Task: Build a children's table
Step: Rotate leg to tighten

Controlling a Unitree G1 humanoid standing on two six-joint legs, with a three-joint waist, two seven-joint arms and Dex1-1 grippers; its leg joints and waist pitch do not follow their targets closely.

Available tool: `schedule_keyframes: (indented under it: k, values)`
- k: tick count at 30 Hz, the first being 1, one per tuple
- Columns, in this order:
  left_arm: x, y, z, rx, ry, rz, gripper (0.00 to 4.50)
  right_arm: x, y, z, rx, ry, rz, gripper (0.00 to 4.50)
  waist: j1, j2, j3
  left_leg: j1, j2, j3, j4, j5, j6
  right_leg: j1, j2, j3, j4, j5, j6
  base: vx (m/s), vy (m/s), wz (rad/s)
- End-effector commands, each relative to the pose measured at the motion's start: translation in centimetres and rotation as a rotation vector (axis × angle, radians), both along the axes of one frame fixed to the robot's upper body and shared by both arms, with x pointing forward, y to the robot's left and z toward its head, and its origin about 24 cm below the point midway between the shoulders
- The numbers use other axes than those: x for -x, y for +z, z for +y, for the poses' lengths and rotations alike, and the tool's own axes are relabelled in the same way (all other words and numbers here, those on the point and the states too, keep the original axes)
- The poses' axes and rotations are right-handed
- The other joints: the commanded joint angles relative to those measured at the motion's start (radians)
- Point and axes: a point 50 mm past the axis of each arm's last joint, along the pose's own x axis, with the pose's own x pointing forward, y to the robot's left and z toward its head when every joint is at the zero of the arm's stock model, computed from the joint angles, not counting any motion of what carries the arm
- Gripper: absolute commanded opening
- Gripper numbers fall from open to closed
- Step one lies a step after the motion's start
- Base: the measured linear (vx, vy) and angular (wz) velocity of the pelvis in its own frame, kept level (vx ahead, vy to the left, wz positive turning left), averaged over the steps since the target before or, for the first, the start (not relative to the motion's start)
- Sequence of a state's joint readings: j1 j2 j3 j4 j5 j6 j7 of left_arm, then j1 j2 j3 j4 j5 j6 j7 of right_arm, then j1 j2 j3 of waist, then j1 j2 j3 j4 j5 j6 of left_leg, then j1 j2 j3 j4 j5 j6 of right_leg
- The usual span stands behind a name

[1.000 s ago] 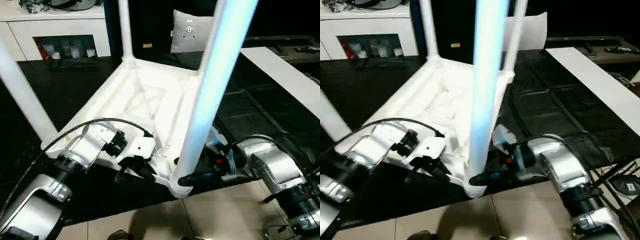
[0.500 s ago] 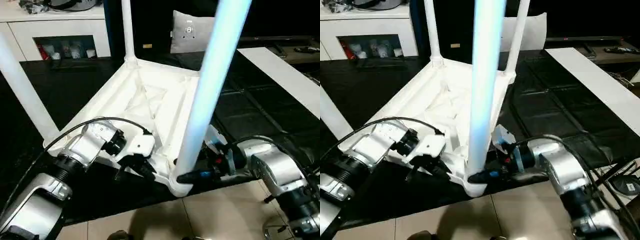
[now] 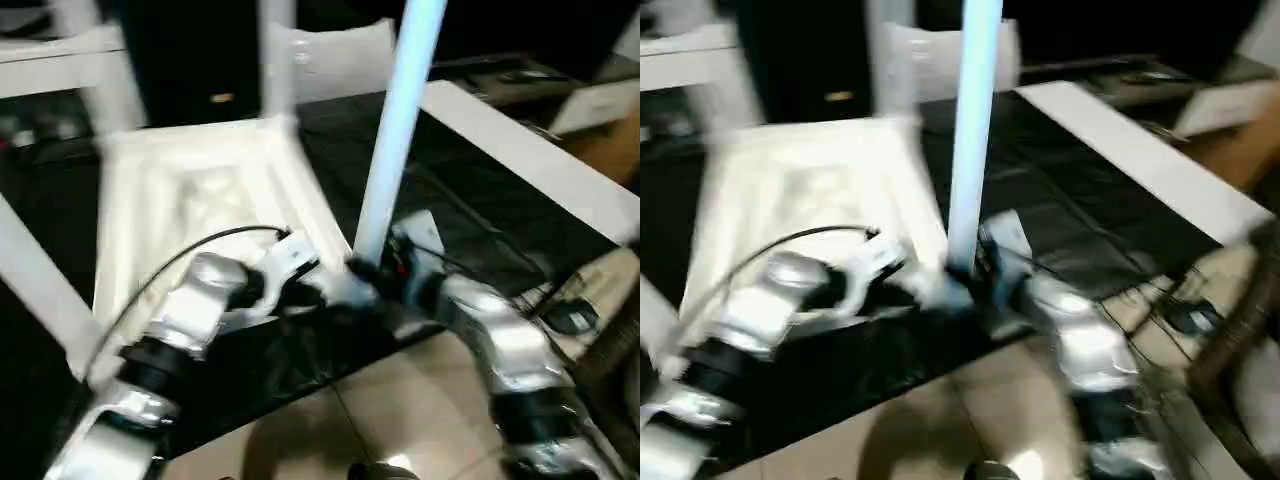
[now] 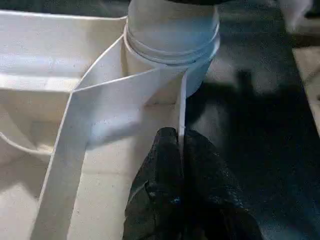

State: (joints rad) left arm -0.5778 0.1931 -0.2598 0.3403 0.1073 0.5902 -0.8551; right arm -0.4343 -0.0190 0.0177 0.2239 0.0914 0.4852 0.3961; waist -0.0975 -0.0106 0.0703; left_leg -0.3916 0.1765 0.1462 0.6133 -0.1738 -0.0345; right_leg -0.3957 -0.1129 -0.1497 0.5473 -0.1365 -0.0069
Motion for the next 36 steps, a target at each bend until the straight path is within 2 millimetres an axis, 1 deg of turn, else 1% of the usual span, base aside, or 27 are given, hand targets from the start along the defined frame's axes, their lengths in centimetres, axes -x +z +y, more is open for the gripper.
schedule_keyframes:
  k: [1, 2, 3, 5, 6, 7, 8, 11, 12, 13, 15, 16, 17, 18, 19, 20, 21, 24, 25, 26, 28, 29, 30, 32, 34, 35, 36]
  values:
    - [-0.7, 3.3, -3.7, 0.103, -0.025, -0.145, 0.00, 0.2, -0.1, 3.7, -0.059, 0.043, 0.027, 1.95, -0.006, 0.018, -0.070, 0.031, 0.050, -0.039, -0.086, -0.603, -0.062, 0.037, -0.054, 0.025, -0.091, -0.597, -0.073, 0.000, 0.000, 0.00]
    - [-0.9, 3.3, -3.9, 0.100, -0.013, -0.157, 0.00, 0.1, 0.0, 3.8, -0.059, 0.029, 0.016, 1.95, -0.012, 0.014, -0.072, 0.024, 0.047, -0.037, -0.087, -0.586, -0.058, 0.039, -0.055, 0.028, -0.088, -0.557, -0.087, 0.000, 0.000, 0.00]
    - [-1.0, 3.4, -4.1, 0.101, -0.003, -0.162, 0.00, 0.0, 0.1, 3.9, -0.057, 0.018, 0.008, 2.30, -0.011, 0.013, -0.073, 0.025, 0.044, -0.033, -0.084, -0.562, -0.050, 0.036, -0.058, 0.035, -0.087, -0.540, -0.100, 0.000, 0.000, 0.00]
    - [-1.0, 3.5, -4.2, 0.104, 0.003, -0.167, 0.00, 0.0, 0.2, 3.9, -0.069, 0.002, -0.001, 2.65, -0.009, 0.012, -0.075, 0.018, 0.043, -0.031, -0.085, -0.531, -0.041, 0.041, -0.060, 0.039, -0.083, -0.518, -0.112, 0.000, 0.000, 0.00]
    - [-1.0, 3.6, -4.2, 0.104, 0.004, -0.165, 0.00, 0.0, 0.3, 4.0, -0.076, -0.005, -0.004, 2.65, -0.007, 0.015, -0.080, 0.011, 0.046, -0.030, -0.087, -0.481, -0.033, 0.044, -0.059, 0.048, -0.071, -0.445, -0.140, 0.000, 0.000, 0.00]
    - [-1.0, 3.6, -4.2, 0.103, 0.007, -0.163, 0.00, 0.0, 0.3, 4.1, -0.080, -0.012, -0.006, 2.73, -0.007, 0.015, -0.080, 0.011, 0.046, -0.030, -0.087, -0.481, -0.033, 0.044, -0.059, 0.048, -0.071, -0.445, -0.140, 0.000, 0.000, 0.00]
    - [-0.9, 3.6, -4.2, 0.102, -0.001, -0.165, 0.00, 0.0, 0.4, 4.1, -0.078, -0.014, -0.017, 2.86, -0.003, 0.017, -0.086, 0.004, 0.048, -0.026, -0.088, -0.409, -0.018, 0.049, -0.056, 0.056, -0.055, -0.329, -0.177, 0.000, 0.000, 0.00]
    - [-0.7, 3.5, -3.3, 0.092, -0.067, -0.165, 0.00, 0.1, 0.8, 3.2, -0.045, 0.034, -0.093, 3.12, 0.003, 0.013, -0.089, 0.004, 0.045, -0.017, -0.084, -0.354, 0.012, 0.050, -0.055, 0.058, -0.051, -0.288, -0.195, 0.000, 0.000, 0.00]
    - [-0.8, 3.5, -2.9, 0.088, -0.077, -0.170, 0.00, 0.3, 1.0, 2.5, -0.042, 0.052, -0.104, 3.32, 0.005, 0.013, -0.091, -0.001, 0.044, -0.014, -0.082, -0.310, 0.033, 0.055, -0.053, 0.061, -0.047, -0.259, -0.201, 0.000, 0.000, 0.00]
    - [-0.8, 3.5, -2.9, 0.088, -0.077, -0.170, 0.00, 0.3, 1.0, 2.5, -0.042, 0.052, -0.104, 3.44, 0.005, 0.013, -0.091, -0.001, 0.044, -0.014, -0.082, -0.310, 0.033, 0.055, -0.053, 0.061, -0.047, -0.259, -0.201, 0.000, 0.000, 0.00]
    - [-0.8, 3.4, -1.9, 0.081, -0.106, -0.164, 0.00, 0.8, 1.3, 1.2, -0.047, 0.115, -0.133, 3.58, 0.014, 0.013, -0.092, -0.003, 0.045, -0.010, -0.077, -0.260, 0.059, 0.058, -0.053, 0.063, -0.041, -0.218, -0.214, 0.000, 0.000, 0.00]
    - [-0.8, 3.2, -1.5, 0.075, -0.133, -0.158, 0.00, 1.1, 1.5, 0.5, -0.043, 0.156, -0.145, 3.58, 0.025, 0.015, -0.093, -0.002, 0.045, -0.010, -0.076, -0.247, 0.069, 0.061, -0.051, 0.063, -0.038, -0.213, -0.210, 0.000, 0.000, 0.00]
    - [-0.8, 3.1, -1.2, 0.071, -0.150, -0.155, 0.00, 1.2, 1.6, 0.1, -0.041, 0.179, -0.151, 3.65, 0.027, 0.011, -0.091, -0.002, 0.046, -0.007, -0.075, -0.245, 0.076, 0.059, -0.050, 0.065, -0.038, -0.212, -0.212, 0.000, 0.000, 0.00]
    - [-0.7, 3.0, -0.9, 0.067, -0.158, -0.147, 0.00, 1.4, 1.7, -0.4, -0.032, 0.212, -0.152, 3.89, 0.040, 0.015, -0.092, 0.000, 0.048, -0.008, -0.075, -0.235, 0.073, 0.059, -0.050, 0.065, -0.035, -0.216, -0.217, 0.000, 0.000, 0.00]
    - [-0.7, 3.0, -0.7, 0.061, -0.178, -0.148, 0.00, 1.5, 1.7, -0.7, -0.028, 0.231, -0.152, 3.89, 0.040, 0.015, -0.092, 0.000, 0.048, -0.008, -0.075, -0.235, 0.073, 0.059, -0.050, 0.065, -0.035, -0.216, -0.217, 0.000, 0.000, 0.00]
    - [-0.7, 2.8, -0.2, 0.048, -0.201, -0.138, 0.00, 1.7, 1.8, -1.3, -0.012, 0.272, -0.153, 3.97, 0.047, 0.015, -0.088, 0.005, 0.050, -0.004, -0.076, -0.256, 0.067, 0.053, -0.047, 0.065, -0.041, -0.246, -0.217, 0.000, 0.000, 0.00]
    - [-0.7, 2.7, 0.2, 0.037, -0.222, -0.129, 0.00, 1.9, 1.8, -1.8, 0.003, 0.308, -0.155, 3.97, 0.054, 0.020, -0.087, 0.007, 0.049, -0.005, -0.077, -0.269, 0.061, 0.054, -0.047, 0.064, -0.043, -0.267, -0.212, 0.000, 0.000, 0.00]
    - [-0.4, 2.8, 1.0, 0.021, -0.327, -0.123, 0.00, 2.2, 1.9, -3.0, 0.021, 0.421, -0.140, 4.30, 0.069, 0.022, -0.083, 0.015, 0.053, -0.008, -0.082, -0.333, 0.031, 0.048, -0.045, 0.063, -0.050, -0.344, -0.187, 0.000, 0.000, 0.00]
    - [-0.2, 2.9, 1.5, 0.013, -0.388, -0.112, 0.00, 2.4, 1.9, -3.6, 0.039, 0.491, -0.121, 4.34, 0.077, 0.024, -0.082, 0.021, 0.055, -0.007, -0.083, -0.363, 0.021, 0.044, -0.045, 0.064, -0.054, -0.364, -0.179, 0.000, 0.000, 0.00]
    - [-0.2, 2.9, 1.5, 0.012, -0.390, -0.111, 0.00, 2.5, 1.9, -3.6, 0.040, 0.495, -0.121, 4.41, 0.083, 0.024, -0.080, 0.027, 0.057, -0.007, -0.085, -0.390, 0.010, 0.039, -0.045, 0.066, -0.055, -0.375, -0.179, 0.000, 0.000, 0.00]
    - [-0.1, 2.9, 1.6, 0.009, -0.414, -0.102, 0.00, 2.6, 1.9, -3.9, 0.051, 0.528, -0.112, 4.46, 0.090, 0.022, -0.078, 0.032, 0.057, -0.005, -0.086, -0.415, -0.006, 0.033, -0.045, 0.069, -0.055, -0.389, -0.184, 0.000, 0.000, 0.00]
    - [0.0, 3.0, 1.8, 0.001, -0.453, -0.100, 0.00, 2.7, 1.8, -4.2, 0.061, 0.568, -0.096, 4.46, 0.090, 0.021, -0.078, 0.031, 0.057, -0.005, -0.086, -0.415, -0.009, 0.034, -0.046, 0.071, -0.053, -0.393, -0.184, 0.000, 0.000, 0.00]
    - [0.0, 3.0, 1.8, 0.001, -0.453, -0.100, 0.00, 2.7, 1.8, -4.2, 0.061, 0.568, -0.096, 4.46, 0.096, 0.024, -0.079, 0.030, 0.055, -0.005, -0.087, -0.419, -0.012, 0.036, -0.047, 0.071, -0.056, -0.410, -0.177, 0.000, 0.000, 0.00]
    - [0.8, 2.7, 2.2, -0.038, -0.614, -0.052, 0.00, 2.9, 1.7, -4.7, 0.083, 0.713, -0.068, 4.46, 0.103, 0.025, -0.078, 0.038, 0.054, -0.004, -0.089, -0.447, -0.015, 0.031, -0.044, 0.074, -0.058, -0.434, -0.168, 0.000, 0.000, 0.00]
    - [0.8, 2.7, 2.2, -0.040, -0.617, -0.051, 0.00, 2.9, 1.7, -4.7, 0.083, 0.715, -0.068, 4.46, 0.107, 0.025, -0.077, 0.038, 0.056, -0.002, -0.091, -0.449, -0.021, 0.029, -0.046, 0.079, -0.055, -0.426, -0.174, 0.000, 0.000, 0.00]
    - [1.2, 2.5, 2.5, -0.076, -0.711, -0.047, 0.00, 3.0, 1.7, -4.7, 0.073, 0.798, -0.055, 4.46, 0.109, 0.027, -0.077, 0.039, 0.054, -0.002, -0.090, -0.458, -0.018, 0.028, -0.045, 0.078, -0.057, -0.435, -0.174, 0.000, 0.000, 0.00]
    - [1.2, 2.5, 2.6, -0.085, -0.729, -0.042, 0.00, 3.1, 1.6, -4.5, 0.070, 0.837, -0.047, 4.28, 0.115, 0.025, -0.078, 0.038, 0.055, 0.000, -0.090, -0.455, -0.018, 0.032, -0.048, 0.080, -0.057, -0.443, -0.174, 0.000, 0.000, 0.00]
